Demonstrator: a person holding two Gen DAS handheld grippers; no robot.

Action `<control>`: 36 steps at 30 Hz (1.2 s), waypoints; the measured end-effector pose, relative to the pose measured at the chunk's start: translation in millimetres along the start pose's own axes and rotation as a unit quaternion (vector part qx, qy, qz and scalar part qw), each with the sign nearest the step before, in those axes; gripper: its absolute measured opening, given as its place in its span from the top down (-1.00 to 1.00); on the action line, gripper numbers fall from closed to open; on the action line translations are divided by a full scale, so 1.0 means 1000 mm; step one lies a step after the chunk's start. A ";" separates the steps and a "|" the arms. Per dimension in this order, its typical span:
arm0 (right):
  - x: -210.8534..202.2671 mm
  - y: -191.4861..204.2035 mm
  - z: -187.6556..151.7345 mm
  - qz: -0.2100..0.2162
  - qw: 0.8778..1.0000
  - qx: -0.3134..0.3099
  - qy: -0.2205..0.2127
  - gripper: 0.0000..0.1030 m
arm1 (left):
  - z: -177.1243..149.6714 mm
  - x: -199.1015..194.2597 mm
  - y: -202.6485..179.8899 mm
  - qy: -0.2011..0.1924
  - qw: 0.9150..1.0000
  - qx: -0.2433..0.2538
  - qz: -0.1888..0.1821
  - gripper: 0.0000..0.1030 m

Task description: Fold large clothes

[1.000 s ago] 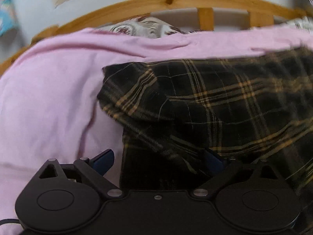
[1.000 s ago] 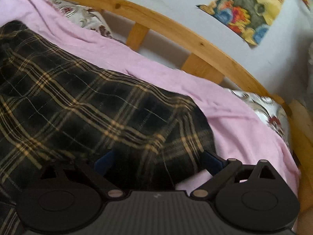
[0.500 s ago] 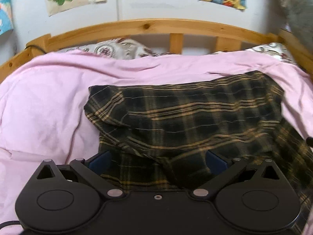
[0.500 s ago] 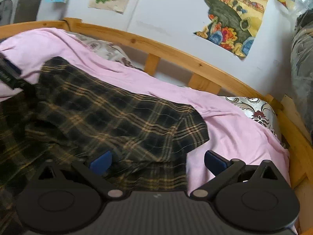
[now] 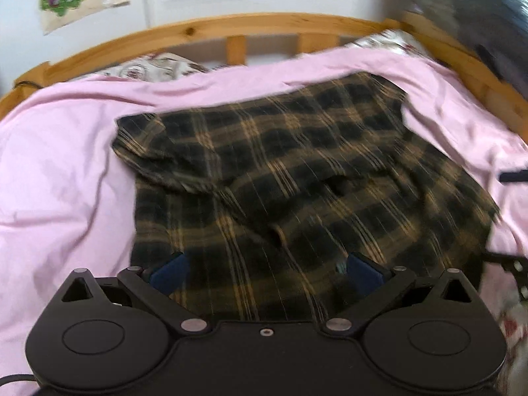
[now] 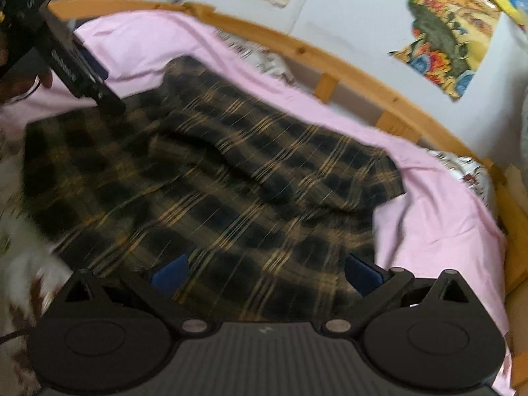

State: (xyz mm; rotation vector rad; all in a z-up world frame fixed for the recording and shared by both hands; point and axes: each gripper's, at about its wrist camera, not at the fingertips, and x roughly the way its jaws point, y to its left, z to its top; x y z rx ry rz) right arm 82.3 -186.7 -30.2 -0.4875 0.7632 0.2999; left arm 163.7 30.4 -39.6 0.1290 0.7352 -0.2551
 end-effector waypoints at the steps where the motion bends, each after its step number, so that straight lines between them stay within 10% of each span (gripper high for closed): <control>1: -0.001 0.007 -0.004 0.000 1.000 -0.007 0.003 -1.00 | -0.008 -0.002 -0.001 0.006 1.000 0.014 -0.009 -0.99; 12: 0.020 0.051 -0.009 0.066 0.997 -0.042 0.000 -1.00 | -0.068 0.001 -0.028 0.085 0.987 0.087 -0.105 -0.99; 20: 0.035 0.040 0.024 0.115 0.993 0.000 -0.020 -0.89 | -0.073 0.016 -0.045 0.105 0.980 0.159 -0.061 -0.88; 29: 0.019 0.037 0.019 0.175 0.984 -0.025 -0.005 -0.97 | -0.045 0.014 -0.022 0.100 0.987 0.088 -0.095 -0.50; 36: 0.027 0.063 0.005 0.142 0.988 -0.054 0.004 -0.93 | -0.013 0.021 0.011 0.093 0.992 -0.007 -0.085 -0.46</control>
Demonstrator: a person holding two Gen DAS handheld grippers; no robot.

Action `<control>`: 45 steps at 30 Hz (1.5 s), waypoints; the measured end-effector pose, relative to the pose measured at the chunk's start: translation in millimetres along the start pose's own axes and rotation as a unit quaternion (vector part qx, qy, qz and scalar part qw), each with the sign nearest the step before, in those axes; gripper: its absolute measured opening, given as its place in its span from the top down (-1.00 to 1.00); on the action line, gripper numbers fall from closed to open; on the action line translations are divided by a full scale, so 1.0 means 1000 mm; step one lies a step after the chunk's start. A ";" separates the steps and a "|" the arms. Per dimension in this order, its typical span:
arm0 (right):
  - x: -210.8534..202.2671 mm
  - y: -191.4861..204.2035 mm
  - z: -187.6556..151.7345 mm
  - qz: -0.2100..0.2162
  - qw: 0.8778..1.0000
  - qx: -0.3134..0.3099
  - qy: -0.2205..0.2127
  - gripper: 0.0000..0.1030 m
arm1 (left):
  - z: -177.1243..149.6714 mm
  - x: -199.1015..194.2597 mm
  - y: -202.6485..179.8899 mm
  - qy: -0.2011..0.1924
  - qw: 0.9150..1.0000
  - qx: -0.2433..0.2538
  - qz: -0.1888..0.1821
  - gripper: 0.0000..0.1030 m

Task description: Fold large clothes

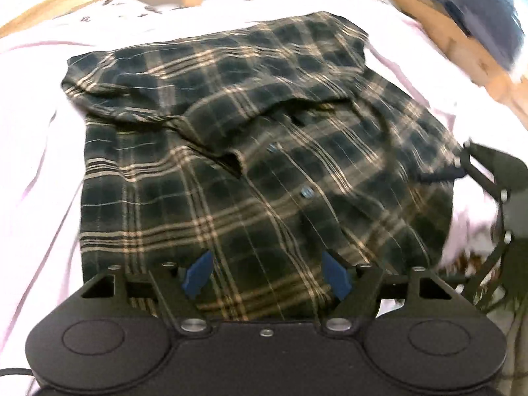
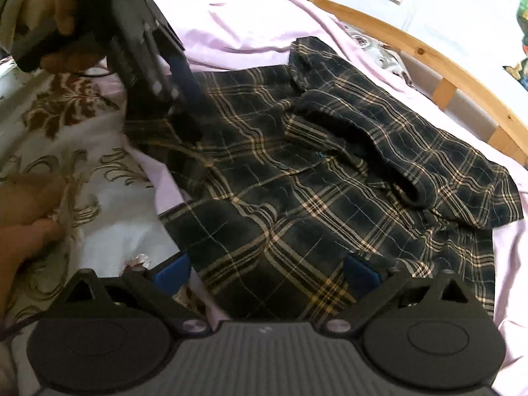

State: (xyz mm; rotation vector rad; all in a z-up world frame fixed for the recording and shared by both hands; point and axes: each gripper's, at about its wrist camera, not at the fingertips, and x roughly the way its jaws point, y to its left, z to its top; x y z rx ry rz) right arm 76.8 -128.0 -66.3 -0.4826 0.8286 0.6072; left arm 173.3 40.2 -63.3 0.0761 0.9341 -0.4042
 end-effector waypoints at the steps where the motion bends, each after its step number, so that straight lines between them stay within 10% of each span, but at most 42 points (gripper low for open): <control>1: 0.003 -0.003 0.001 0.001 1.000 0.012 -0.001 -0.89 | 0.003 0.001 0.002 -0.001 1.000 -0.005 0.001 -0.46; 7: 0.005 -0.034 0.008 0.019 0.996 0.082 -0.014 -0.65 | 0.004 -0.001 0.005 -0.007 1.000 -0.009 -0.022 -0.46; 13: 0.001 -0.058 0.014 0.078 0.982 0.171 -0.020 0.65 | -0.011 -0.010 -0.008 -0.022 0.996 0.022 -0.081 -0.61; 17: 0.002 -0.080 0.019 0.111 0.961 0.249 -0.035 0.85 | -0.019 -0.012 -0.023 -0.014 0.994 0.060 -0.093 -0.61; 25: 0.005 -0.081 0.029 0.086 0.969 0.230 -0.028 0.91 | -0.035 0.000 -0.049 0.007 0.988 0.142 -0.064 -0.54; 35: 0.009 -0.087 0.027 0.080 0.964 0.252 -0.034 0.91 | -0.011 -0.001 -0.026 0.016 0.995 0.083 -0.060 0.59; 45: 0.018 -0.075 0.026 0.051 0.980 0.192 -0.009 0.68 | 0.015 0.008 -0.015 0.009 0.998 0.049 -0.040 0.63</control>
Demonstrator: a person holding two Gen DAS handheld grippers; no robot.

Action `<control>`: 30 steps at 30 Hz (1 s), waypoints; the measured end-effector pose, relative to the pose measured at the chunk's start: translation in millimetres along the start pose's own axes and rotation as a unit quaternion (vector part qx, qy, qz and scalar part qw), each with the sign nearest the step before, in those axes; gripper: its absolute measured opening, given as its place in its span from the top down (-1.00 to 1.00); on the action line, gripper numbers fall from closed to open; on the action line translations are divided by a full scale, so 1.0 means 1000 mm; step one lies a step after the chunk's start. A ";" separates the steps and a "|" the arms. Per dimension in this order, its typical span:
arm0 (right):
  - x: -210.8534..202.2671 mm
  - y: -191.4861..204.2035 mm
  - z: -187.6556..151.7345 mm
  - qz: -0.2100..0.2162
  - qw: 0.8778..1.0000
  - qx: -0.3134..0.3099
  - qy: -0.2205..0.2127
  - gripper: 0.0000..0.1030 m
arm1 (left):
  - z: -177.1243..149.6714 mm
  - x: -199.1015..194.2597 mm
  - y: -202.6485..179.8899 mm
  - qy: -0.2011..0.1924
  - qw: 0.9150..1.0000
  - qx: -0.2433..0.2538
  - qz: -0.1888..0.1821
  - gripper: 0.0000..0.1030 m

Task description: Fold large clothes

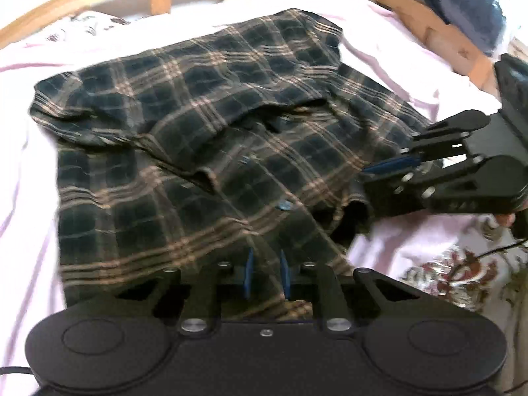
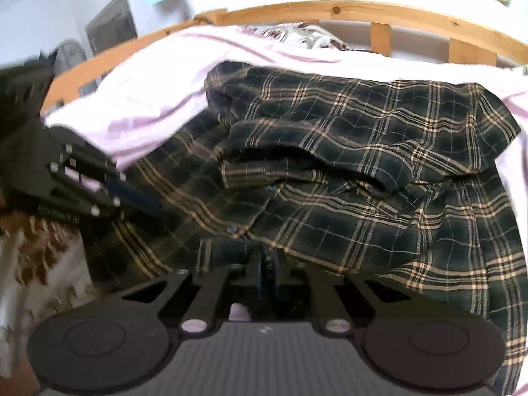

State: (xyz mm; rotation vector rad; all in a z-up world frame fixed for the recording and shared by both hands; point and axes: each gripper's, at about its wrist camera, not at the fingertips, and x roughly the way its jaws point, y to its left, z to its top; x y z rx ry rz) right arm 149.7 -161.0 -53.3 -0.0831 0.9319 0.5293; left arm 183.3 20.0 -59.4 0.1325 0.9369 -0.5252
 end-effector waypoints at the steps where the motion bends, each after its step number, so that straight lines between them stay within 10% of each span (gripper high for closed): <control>1: 0.002 0.003 -0.002 -0.001 1.000 -0.014 0.007 0.46 | -0.002 0.000 -0.003 0.002 1.000 0.003 -0.012 0.57; 4: 0.006 0.016 -0.012 -0.003 0.998 -0.064 0.026 -0.03 | -0.011 -0.001 -0.012 0.005 0.999 0.021 -0.036 0.36; 12: 0.017 0.024 -0.021 -0.030 0.995 -0.088 0.022 -0.09 | -0.018 0.006 -0.028 0.019 0.998 0.035 -0.044 0.14; 18: 0.023 0.022 -0.005 -0.013 0.995 -0.096 0.022 0.83 | -0.013 0.007 -0.027 0.014 0.999 0.028 -0.032 -0.09; 30: 0.014 -0.008 0.043 0.031 1.000 0.004 0.005 0.92 | 0.009 0.034 -0.053 0.011 0.998 0.046 0.047 -0.41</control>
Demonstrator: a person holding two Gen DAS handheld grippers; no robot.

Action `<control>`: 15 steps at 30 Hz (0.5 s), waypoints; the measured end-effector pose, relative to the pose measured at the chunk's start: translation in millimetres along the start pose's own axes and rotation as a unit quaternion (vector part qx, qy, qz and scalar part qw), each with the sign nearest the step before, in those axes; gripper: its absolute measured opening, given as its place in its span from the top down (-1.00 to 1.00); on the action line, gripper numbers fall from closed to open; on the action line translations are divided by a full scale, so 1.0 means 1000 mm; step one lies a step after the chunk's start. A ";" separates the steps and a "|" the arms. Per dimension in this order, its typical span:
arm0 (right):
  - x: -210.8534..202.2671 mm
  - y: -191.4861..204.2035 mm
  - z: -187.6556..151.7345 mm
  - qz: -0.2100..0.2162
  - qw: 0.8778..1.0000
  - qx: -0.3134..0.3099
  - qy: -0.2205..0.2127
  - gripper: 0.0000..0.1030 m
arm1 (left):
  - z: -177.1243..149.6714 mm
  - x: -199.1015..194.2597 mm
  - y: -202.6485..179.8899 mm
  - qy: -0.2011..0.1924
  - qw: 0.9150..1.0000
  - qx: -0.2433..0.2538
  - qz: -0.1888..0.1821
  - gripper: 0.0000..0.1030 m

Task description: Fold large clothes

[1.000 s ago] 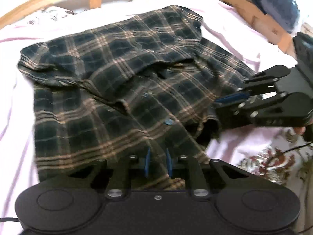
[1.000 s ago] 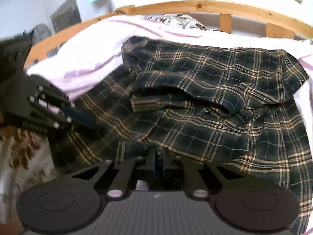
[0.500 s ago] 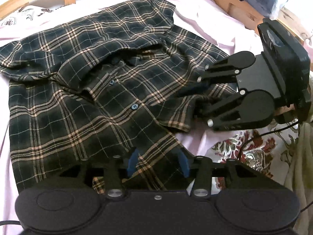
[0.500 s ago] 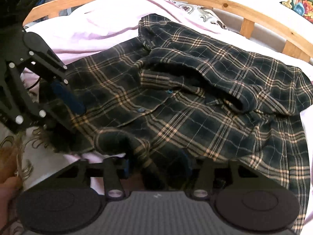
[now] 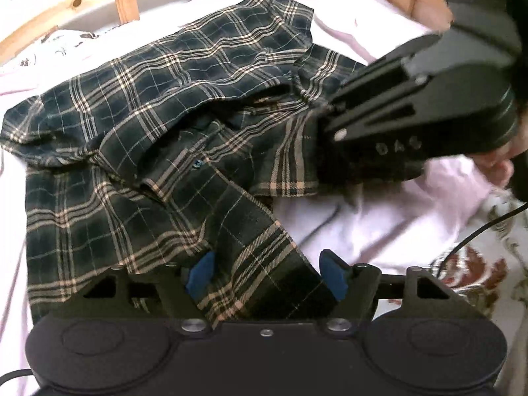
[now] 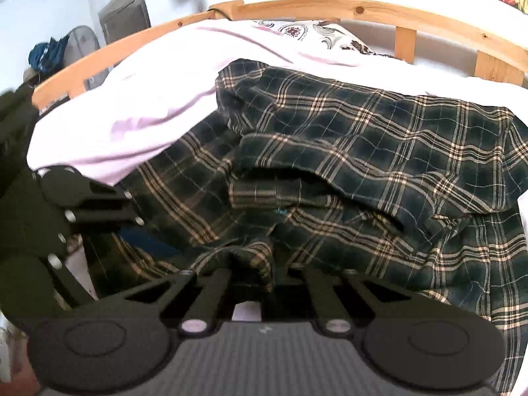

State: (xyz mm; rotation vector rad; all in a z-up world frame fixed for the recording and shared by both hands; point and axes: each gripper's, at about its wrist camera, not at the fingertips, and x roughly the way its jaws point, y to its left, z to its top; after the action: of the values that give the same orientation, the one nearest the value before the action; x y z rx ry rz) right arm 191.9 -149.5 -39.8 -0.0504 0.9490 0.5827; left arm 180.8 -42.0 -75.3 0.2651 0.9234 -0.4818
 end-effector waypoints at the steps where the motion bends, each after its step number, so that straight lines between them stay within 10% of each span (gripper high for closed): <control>1: 0.000 0.000 0.002 0.002 1.000 0.001 -0.001 0.92 | 0.001 0.002 -0.001 -0.001 1.000 0.003 0.012 -0.41; 15: -0.010 0.006 -0.007 -0.004 1.000 -0.008 -0.027 0.92 | -0.023 -0.009 0.015 0.035 0.990 0.033 0.136 0.72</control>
State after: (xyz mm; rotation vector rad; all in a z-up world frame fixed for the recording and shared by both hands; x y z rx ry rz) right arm 179.7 -151.1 -34.6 -0.0526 0.8907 0.5812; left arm 168.2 -16.9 -81.1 0.4632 0.9241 -0.2517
